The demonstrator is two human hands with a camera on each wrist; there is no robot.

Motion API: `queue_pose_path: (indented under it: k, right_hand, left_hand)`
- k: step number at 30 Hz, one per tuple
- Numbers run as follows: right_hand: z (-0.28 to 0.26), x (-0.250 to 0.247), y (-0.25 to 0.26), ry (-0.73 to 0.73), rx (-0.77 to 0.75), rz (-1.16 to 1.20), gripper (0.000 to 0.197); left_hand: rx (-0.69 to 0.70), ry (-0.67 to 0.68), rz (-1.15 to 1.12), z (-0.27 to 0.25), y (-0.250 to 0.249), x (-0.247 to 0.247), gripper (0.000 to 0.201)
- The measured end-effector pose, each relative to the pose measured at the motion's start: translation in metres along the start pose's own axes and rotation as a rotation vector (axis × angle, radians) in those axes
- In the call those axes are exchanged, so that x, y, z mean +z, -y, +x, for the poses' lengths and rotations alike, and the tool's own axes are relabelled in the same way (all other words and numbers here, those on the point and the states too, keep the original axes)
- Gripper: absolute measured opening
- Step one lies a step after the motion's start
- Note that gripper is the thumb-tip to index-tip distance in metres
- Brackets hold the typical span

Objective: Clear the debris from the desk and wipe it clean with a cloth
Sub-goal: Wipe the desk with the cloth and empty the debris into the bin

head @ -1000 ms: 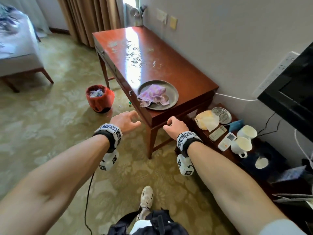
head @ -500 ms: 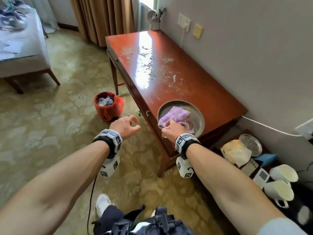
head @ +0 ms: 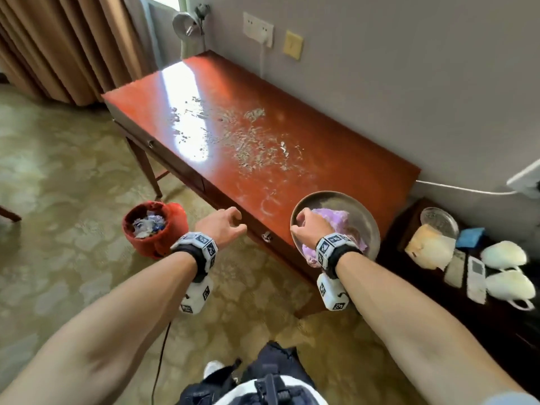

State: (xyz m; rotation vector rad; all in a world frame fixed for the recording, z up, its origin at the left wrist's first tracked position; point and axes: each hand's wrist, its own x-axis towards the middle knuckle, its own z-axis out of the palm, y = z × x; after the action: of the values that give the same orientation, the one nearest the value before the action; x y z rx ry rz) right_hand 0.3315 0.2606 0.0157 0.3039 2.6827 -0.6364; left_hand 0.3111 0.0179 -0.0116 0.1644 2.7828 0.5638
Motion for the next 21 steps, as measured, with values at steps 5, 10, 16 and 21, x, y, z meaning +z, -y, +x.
queue_pose_path:
  k: [5, 10, 16, 21]
  right_hand:
    - [0.02, -0.005, -0.009, -0.029, 0.246, 0.033, 0.025]
    - [0.052, -0.006, -0.041, -0.1, 0.509, 0.045, 0.061]
    - [0.074, -0.007, -0.05, -0.012, 0.68, 0.116, 0.076]
    - [0.069, -0.005, -0.035, 0.132, 0.627, 0.098, 0.067]
  left_hand:
    - [0.17, 0.086, 0.055, 0.062, -0.021, -0.01, 0.03]
    - [0.293, 0.162, 0.099, 0.126, -0.05, -0.005, 0.031]
    - [0.422, 0.229, 0.186, 0.185, -0.068, -0.001, 0.03]
    - [0.449, 0.319, 0.226, 0.219, -0.072, 0.003, 0.04]
